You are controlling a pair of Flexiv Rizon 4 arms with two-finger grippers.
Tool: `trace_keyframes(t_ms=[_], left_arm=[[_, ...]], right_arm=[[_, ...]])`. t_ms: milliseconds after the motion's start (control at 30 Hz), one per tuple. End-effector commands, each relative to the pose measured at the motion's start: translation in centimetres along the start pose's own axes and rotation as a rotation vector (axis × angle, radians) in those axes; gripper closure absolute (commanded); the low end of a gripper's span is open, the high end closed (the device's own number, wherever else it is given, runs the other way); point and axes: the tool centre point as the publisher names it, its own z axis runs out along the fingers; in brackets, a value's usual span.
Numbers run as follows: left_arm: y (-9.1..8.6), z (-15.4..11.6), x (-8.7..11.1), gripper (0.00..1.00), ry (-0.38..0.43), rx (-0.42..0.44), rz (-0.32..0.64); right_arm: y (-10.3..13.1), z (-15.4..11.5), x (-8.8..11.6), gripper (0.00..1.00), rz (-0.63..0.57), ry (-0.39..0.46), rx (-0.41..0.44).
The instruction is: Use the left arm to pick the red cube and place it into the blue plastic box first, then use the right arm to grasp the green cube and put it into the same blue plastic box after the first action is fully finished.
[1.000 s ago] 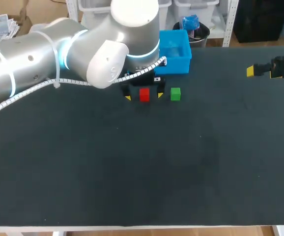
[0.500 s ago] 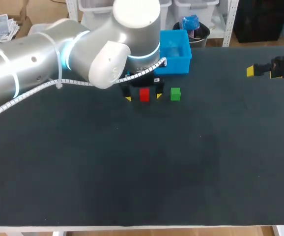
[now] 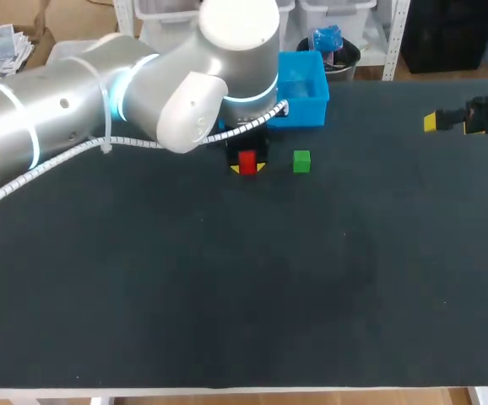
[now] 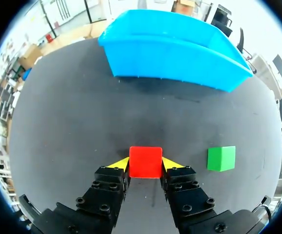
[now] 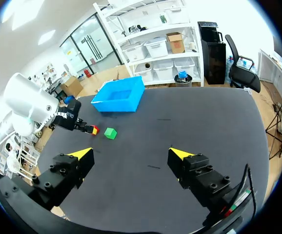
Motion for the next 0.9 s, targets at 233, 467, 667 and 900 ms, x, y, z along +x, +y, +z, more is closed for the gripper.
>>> trace_keyframes(t_ms=[233,467,667,900], left_arm=[[-0.1,-2.2,-0.5,1.0,-0.012,-0.008,0.009],[0.2,-6.5,-1.9,1.0,-0.079,0.005,0.021],[1.3,-10.0,-3.2,1.0,-0.123,0.021,0.03],[2.4,-11.6,-3.7,1.0,-0.135,0.046,0.049]], right_arm=[[0.0,0.0,0.0,0.0,0.0,0.001,0.001],[0.0,0.0,0.0,0.0,0.0,0.001,0.001],[0.0,0.0,0.0,0.0,0.0,0.001,0.001],[0.0,0.0,0.0,0.0,0.0,0.001,0.001]])
